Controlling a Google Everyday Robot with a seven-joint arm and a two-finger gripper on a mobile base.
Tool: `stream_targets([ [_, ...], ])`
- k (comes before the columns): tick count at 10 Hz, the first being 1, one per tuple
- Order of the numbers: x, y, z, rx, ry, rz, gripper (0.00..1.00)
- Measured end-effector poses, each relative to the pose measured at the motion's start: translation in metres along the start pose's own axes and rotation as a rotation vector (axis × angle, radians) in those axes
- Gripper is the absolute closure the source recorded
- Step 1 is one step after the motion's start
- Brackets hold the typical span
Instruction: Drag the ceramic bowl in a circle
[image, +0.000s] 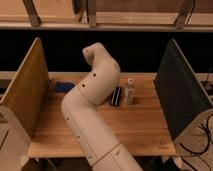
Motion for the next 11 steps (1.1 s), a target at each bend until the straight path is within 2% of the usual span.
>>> stream_targets([
  [3, -0.040, -0.002, -0.007, 0.020, -0.085, -0.017, 1.00],
  [4, -0.053, 0.004, -0.007, 0.013, -0.114, -0.012, 1.00],
  [6, -0.063, 0.018, -0.007, -0.014, -0.147, -0.001, 1.00],
  [8, -0.052, 0.026, 0.000, -0.039, -0.149, -0.011, 1.00],
  [9, -0.038, 0.024, 0.005, -0.048, -0.142, -0.031, 1.00],
  [11, -0.014, 0.011, 0.011, -0.031, -0.113, -0.055, 1.00],
])
